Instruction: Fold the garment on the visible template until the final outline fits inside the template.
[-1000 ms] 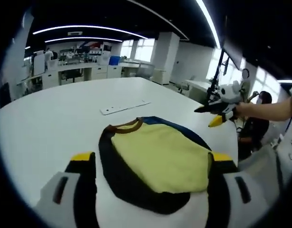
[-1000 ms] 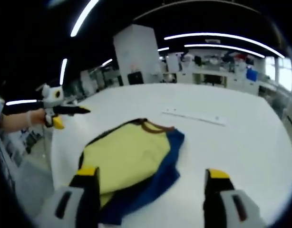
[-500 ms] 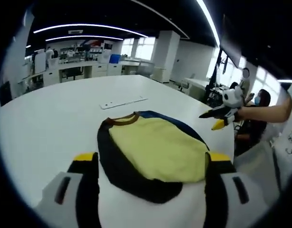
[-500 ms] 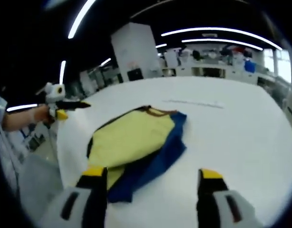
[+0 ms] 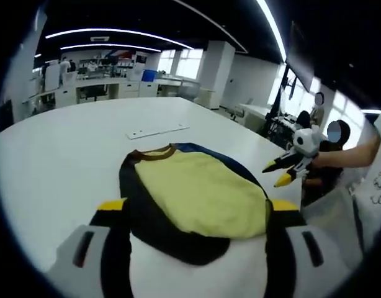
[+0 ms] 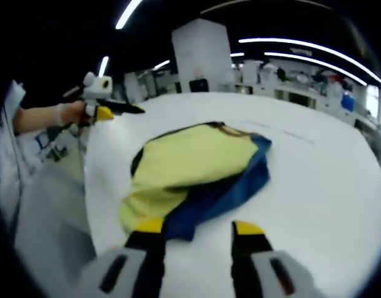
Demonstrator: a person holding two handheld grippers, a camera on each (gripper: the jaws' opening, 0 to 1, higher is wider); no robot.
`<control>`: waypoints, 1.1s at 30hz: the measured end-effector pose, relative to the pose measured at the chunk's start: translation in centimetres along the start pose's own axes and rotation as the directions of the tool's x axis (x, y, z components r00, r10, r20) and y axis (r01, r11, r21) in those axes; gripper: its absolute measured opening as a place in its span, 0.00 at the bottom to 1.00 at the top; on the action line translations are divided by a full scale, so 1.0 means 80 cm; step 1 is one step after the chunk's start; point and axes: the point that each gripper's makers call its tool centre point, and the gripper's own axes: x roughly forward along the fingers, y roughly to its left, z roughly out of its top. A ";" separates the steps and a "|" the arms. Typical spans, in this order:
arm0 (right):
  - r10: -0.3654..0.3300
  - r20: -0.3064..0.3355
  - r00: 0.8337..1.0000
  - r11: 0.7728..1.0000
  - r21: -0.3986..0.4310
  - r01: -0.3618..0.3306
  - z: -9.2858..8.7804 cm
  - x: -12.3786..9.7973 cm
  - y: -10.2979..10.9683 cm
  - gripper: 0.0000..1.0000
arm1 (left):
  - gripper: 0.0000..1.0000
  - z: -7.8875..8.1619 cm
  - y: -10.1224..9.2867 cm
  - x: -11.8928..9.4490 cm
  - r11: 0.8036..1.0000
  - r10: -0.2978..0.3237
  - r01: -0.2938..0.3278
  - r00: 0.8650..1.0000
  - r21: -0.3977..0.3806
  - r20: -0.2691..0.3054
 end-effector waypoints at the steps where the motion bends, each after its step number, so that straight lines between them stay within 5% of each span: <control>1: 0.001 -0.023 1.000 1.000 -0.026 -0.002 -0.008 0.002 0.000 0.35 | 0.87 0.000 -0.001 -0.001 1.000 0.000 0.000 1.000 0.000 0.000; 3: -0.002 -0.046 0.999 0.996 -0.091 -0.003 -0.011 0.001 0.010 0.30 | 0.87 -0.002 -0.001 -0.002 1.000 0.000 0.000 1.000 -0.005 -0.001; 19: -0.039 -0.096 0.995 0.988 -0.155 0.024 -0.048 0.028 0.003 0.13 | 0.85 -0.021 0.006 -0.017 0.998 0.016 -0.016 1.000 -0.058 0.001; 33: -0.035 -0.072 0.997 0.988 -0.150 0.024 -0.042 0.042 0.011 0.02 | 0.84 -0.028 0.001 -0.024 0.996 0.025 -0.025 1.000 -0.085 0.004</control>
